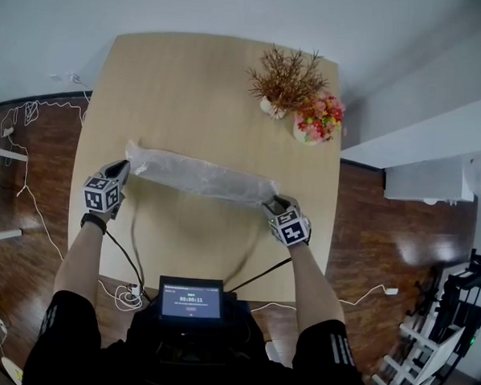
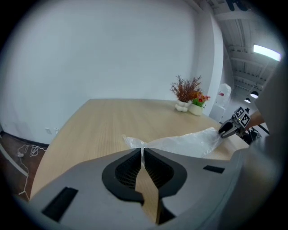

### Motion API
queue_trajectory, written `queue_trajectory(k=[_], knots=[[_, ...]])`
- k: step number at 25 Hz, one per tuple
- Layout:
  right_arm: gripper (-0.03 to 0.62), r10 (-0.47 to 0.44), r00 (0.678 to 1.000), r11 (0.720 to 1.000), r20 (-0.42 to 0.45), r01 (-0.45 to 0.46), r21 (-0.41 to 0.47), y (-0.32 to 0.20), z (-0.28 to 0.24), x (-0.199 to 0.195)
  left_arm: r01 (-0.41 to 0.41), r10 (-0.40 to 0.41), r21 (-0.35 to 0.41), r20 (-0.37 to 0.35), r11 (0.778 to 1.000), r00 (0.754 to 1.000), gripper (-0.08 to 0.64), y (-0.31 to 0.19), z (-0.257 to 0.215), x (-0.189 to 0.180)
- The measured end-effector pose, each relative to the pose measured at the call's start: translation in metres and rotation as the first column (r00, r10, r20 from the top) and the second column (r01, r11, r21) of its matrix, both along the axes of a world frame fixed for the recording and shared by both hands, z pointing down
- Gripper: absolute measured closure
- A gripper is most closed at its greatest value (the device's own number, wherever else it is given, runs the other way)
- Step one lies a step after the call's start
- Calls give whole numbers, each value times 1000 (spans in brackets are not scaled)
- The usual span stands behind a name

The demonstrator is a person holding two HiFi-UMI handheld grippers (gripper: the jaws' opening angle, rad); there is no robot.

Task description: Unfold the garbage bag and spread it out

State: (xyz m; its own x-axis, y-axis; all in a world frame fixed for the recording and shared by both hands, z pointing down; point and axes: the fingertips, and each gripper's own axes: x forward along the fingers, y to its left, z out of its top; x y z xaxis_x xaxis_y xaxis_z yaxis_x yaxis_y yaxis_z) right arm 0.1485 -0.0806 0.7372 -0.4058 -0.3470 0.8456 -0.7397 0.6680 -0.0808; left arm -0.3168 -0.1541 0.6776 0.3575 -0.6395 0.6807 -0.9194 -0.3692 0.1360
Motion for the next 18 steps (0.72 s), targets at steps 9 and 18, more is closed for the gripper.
queue_trajectory(k=[9, 18], knots=[[385, -14, 1000, 1000, -5, 14, -8, 1, 0, 0, -39, 50, -99, 111, 994, 993, 426, 9, 36, -6], [388, 1, 1000, 1000, 5, -1, -17, 2, 0, 1, 7, 7, -113, 122, 994, 992, 312, 10, 35, -20]])
